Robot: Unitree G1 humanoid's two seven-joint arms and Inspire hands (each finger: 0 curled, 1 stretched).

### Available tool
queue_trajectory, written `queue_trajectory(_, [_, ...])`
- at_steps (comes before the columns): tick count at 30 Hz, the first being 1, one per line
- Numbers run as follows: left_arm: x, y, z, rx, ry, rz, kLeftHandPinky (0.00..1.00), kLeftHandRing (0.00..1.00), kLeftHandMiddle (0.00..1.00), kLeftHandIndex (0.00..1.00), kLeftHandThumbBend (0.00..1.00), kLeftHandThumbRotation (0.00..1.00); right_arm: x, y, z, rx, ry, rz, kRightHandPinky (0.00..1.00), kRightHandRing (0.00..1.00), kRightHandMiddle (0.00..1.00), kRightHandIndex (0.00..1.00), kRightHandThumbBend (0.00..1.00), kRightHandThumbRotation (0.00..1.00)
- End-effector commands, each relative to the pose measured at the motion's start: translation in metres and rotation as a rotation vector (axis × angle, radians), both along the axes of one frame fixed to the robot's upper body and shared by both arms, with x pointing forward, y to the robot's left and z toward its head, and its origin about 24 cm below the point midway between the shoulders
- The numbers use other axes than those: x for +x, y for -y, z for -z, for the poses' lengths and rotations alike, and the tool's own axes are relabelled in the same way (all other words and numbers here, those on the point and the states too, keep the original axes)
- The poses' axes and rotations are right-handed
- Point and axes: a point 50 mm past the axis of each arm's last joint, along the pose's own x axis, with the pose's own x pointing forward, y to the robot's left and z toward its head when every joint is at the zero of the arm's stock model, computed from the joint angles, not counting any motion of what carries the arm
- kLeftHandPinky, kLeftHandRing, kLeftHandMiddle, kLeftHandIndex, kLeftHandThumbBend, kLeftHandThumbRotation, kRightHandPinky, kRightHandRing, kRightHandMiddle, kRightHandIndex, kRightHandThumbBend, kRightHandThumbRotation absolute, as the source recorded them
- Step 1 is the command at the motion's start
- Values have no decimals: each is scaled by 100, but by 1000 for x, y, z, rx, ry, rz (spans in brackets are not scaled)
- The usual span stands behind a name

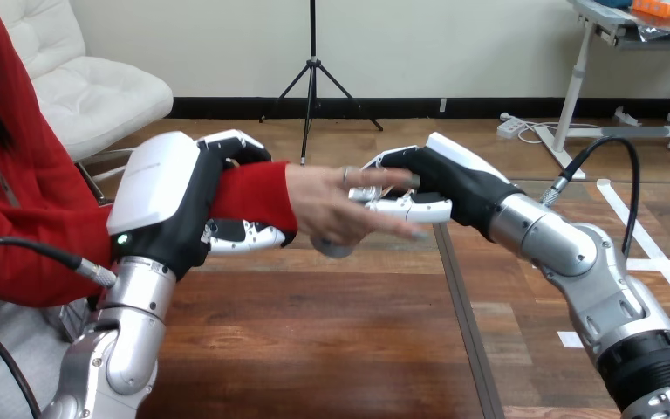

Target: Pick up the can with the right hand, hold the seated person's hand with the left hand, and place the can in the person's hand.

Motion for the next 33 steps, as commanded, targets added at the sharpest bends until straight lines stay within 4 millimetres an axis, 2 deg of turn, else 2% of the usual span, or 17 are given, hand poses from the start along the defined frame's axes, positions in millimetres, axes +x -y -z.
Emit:
queue_trajectory(1, [8, 22, -61, -66, 271, 104, 49, 61, 64, 61, 78, 43, 15, -7, -51, 36, 160, -34, 53, 63, 67, 68, 81, 68])
queue_trajectory(14, [9, 20, -59, -81, 268, 89, 46, 59, 63, 61, 79, 52, 16, -1, -46, 23, 148, -16, 54, 63, 67, 68, 83, 73])
queue_trajectory(21, [9, 20, -58, -91, 264, 84, 46, 58, 62, 61, 77, 54, 16, 1, -45, 17, 147, -17, 53, 63, 67, 68, 83, 75])
queue_trajectory(33, [10, 19, -58, -99, 267, 81, 44, 57, 61, 60, 73, 54, 17, 5, -43, -4, 150, -16, 54, 63, 66, 68, 74, 74])
